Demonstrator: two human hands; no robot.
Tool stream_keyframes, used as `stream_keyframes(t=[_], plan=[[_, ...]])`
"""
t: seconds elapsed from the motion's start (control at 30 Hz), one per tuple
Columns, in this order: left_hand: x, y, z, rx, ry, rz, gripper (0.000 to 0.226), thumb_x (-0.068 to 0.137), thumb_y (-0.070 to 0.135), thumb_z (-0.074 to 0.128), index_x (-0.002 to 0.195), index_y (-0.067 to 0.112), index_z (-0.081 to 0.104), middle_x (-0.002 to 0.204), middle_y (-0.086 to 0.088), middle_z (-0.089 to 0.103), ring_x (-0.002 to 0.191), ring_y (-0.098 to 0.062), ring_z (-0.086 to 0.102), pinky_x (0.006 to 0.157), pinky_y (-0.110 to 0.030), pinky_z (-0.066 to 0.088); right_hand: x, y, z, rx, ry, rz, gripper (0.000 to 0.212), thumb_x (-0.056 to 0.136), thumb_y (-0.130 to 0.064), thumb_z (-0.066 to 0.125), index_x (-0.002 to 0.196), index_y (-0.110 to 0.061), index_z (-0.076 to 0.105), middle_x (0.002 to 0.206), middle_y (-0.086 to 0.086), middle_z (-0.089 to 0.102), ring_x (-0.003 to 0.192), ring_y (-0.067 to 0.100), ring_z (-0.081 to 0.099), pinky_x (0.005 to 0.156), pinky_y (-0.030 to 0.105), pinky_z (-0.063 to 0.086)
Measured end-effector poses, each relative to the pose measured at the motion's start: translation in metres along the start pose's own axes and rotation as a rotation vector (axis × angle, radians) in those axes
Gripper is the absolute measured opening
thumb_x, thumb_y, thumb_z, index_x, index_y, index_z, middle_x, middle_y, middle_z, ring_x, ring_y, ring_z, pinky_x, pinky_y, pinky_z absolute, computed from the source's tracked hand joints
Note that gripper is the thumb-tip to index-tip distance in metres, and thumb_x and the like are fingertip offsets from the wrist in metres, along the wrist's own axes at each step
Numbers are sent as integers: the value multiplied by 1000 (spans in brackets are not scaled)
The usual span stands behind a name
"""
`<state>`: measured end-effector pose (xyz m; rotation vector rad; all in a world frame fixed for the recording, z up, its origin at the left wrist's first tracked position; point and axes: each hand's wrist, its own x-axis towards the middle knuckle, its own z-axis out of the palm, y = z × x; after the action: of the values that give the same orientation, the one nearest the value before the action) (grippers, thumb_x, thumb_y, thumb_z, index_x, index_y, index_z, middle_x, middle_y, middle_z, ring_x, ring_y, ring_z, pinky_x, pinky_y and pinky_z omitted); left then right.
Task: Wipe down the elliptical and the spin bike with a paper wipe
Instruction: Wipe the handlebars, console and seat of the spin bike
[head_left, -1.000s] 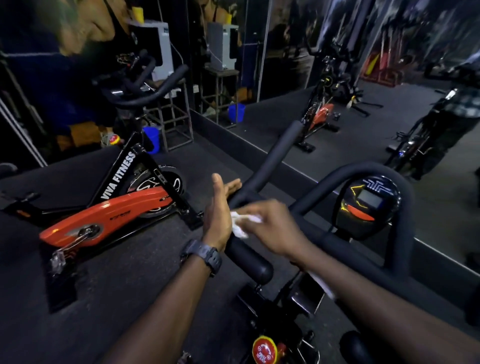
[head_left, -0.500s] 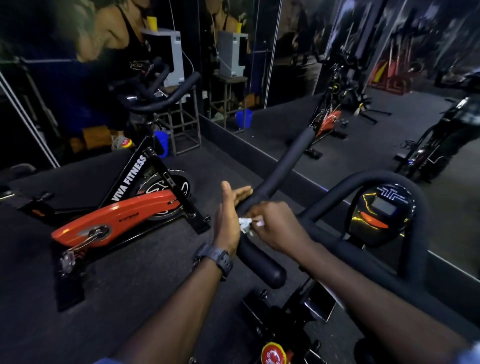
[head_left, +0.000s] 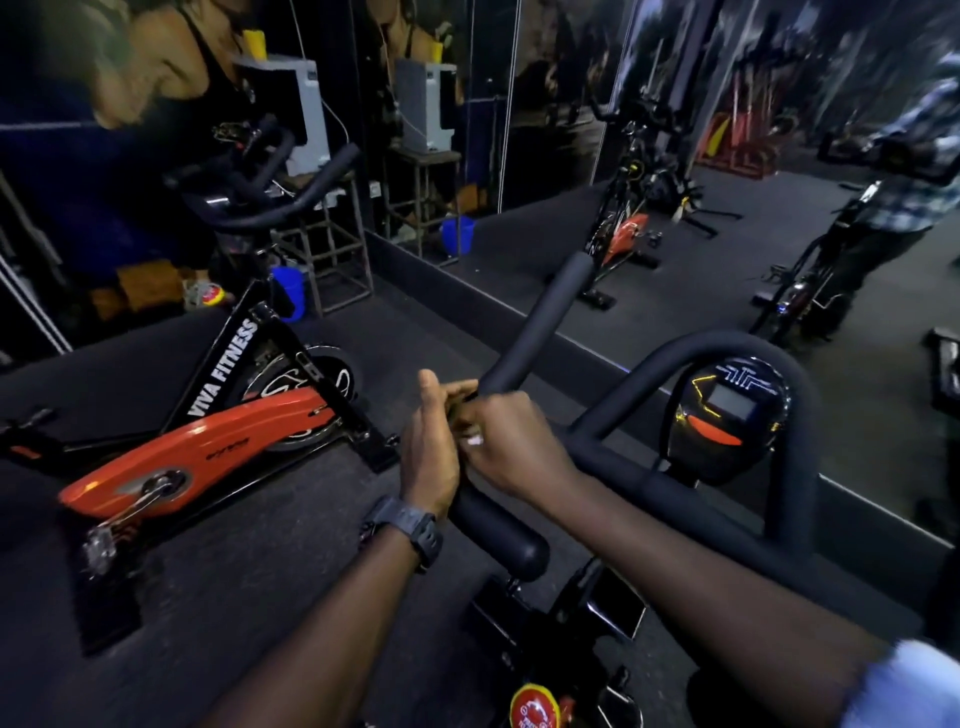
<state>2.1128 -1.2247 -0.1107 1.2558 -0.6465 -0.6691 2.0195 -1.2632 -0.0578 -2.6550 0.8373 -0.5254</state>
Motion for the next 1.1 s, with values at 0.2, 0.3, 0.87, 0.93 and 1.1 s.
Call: stream_keyframes(t=[0.2, 0.3, 0.87, 0.93, 1.1], plan=[[-3, 3, 1, 32, 21, 98, 95, 72, 95, 16, 99, 24, 74, 107, 5, 74, 106, -9, 67, 103, -40, 47, -83, 16, -51, 131, -264, -170, 15, 83, -16, 68, 86, -28, 76, 76, -9, 64, 69, 3, 61, 65, 28, 50], [-2, 0, 2, 29, 5, 99, 94, 73, 94, 17, 98, 23, 74, 106, 5, 75, 106, -10, 67, 103, -41, 47, -71, 2, -39, 30, -223, -184, 11, 86, -32, 65, 90, -25, 72, 79, -7, 66, 72, 6, 62, 66, 33, 50], [6, 11, 2, 263, -100, 169, 78, 86, 77, 15, 103, 27, 72, 111, 8, 72, 110, -6, 63, 106, -41, 44, -52, -23, 3, -218, -266, 167, 13, 99, -27, 45, 108, -24, 53, 83, 6, 52, 90, 33, 60, 62, 31, 38], [10, 13, 6, 270, -138, 160, 77, 86, 80, 14, 101, 30, 72, 108, 12, 73, 108, -4, 64, 106, -41, 44, -60, -13, -3, -120, -328, 214, 18, 101, -26, 41, 90, -21, 55, 85, 7, 57, 83, 29, 58, 65, 31, 41], [10, 9, 7, 363, -155, 215, 78, 87, 80, 10, 101, 33, 71, 106, 16, 73, 108, -6, 64, 104, -43, 44, -60, 13, -15, 642, -528, 556, 34, 102, -23, 45, 82, -1, 62, 65, 5, 57, 53, 7, 54, 56, 28, 44]])
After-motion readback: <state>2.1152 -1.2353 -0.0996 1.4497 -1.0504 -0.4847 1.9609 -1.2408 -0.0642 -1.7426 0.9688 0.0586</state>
